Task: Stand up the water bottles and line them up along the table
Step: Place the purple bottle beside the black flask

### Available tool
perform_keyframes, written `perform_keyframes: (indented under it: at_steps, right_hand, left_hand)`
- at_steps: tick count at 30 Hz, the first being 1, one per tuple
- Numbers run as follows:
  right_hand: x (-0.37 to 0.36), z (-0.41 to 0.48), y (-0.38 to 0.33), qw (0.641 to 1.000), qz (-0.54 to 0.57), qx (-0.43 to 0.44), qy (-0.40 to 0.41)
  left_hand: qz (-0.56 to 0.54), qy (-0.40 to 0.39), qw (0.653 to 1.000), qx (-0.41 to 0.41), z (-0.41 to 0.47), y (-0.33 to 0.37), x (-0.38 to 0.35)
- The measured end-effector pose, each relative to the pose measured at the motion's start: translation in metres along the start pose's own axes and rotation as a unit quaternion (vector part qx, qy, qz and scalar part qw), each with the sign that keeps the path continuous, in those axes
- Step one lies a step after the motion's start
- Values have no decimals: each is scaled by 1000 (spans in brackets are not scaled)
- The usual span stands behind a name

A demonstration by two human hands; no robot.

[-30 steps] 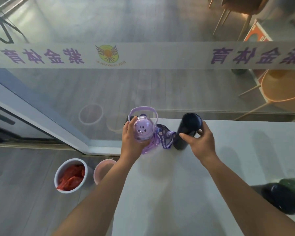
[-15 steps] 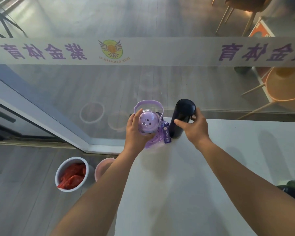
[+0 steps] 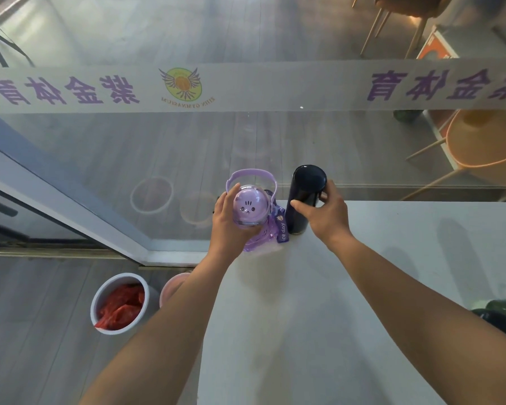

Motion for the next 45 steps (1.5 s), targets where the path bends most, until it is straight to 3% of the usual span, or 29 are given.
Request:
perform_keyframes:
  at_steps: [10,29,35,39,45]
  right_hand:
    - [11,-2,3,1000,-21,-2,23]
    - [14,-14,14,1000,-2,-25,-15]
    - [41,-80,14,999,-21,-46,3]
    - [68,-153,7,998,-58,-37,4]
    - [149,-258,15,988,-62,-85,112]
  left_hand:
    - [1,-19,1000,1,-2,4,0]
    - [-5,-64,997,36,-7,5,1]
    - [-16,-52,997,47,-58,21,16]
    - [-14,-19,999,-43,-121,44,11]
    - [-3,-248,969,23,-206,47,-87]
Point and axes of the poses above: each hand's wrist, its own z-axis towards the middle knuckle, its own x-axis out of the back of the hand, y = z × x, the point moved 7 cm from there along z, towards the middle knuckle, and after that the axes turned 9 degrees about x, right-handed, at the moved point
